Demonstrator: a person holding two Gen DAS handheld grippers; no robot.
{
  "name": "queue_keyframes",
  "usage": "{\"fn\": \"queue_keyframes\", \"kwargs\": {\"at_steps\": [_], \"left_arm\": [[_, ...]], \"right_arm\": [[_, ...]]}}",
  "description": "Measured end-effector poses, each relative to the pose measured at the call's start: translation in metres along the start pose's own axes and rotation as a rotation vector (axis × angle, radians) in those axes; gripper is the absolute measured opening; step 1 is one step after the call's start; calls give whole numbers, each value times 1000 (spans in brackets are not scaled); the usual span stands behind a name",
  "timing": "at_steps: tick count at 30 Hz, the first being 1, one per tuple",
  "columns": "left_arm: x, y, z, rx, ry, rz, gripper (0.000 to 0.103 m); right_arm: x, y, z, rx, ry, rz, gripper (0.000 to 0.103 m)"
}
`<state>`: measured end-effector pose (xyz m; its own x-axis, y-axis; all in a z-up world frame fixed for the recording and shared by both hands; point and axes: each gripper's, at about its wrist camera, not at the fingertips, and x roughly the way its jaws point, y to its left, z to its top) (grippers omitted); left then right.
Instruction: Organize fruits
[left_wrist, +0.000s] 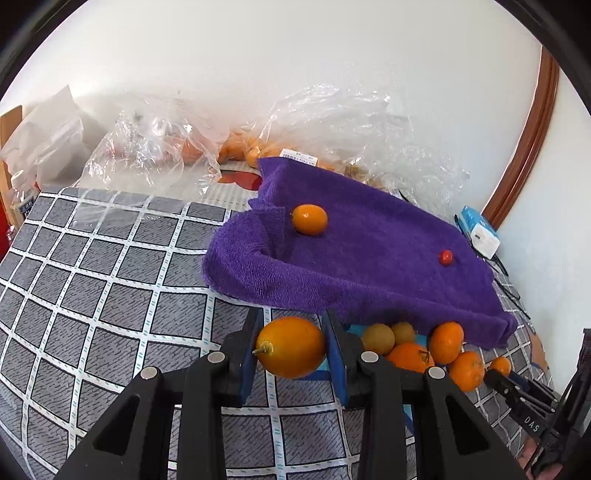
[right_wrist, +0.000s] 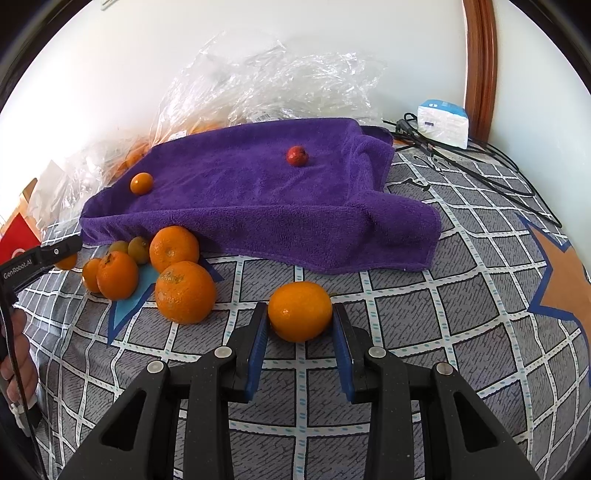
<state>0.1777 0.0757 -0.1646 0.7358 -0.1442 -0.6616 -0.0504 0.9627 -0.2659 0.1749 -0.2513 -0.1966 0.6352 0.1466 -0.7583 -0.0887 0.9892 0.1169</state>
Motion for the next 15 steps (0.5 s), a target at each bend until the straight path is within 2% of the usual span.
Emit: {"fn": "queue_keyframes", "kwargs": {"at_steps": [15], "left_arm": [[-10,6,6,-43,-38,-15,31]], "right_arm": [[-4,-8,0,44,-20,17,34]]}}
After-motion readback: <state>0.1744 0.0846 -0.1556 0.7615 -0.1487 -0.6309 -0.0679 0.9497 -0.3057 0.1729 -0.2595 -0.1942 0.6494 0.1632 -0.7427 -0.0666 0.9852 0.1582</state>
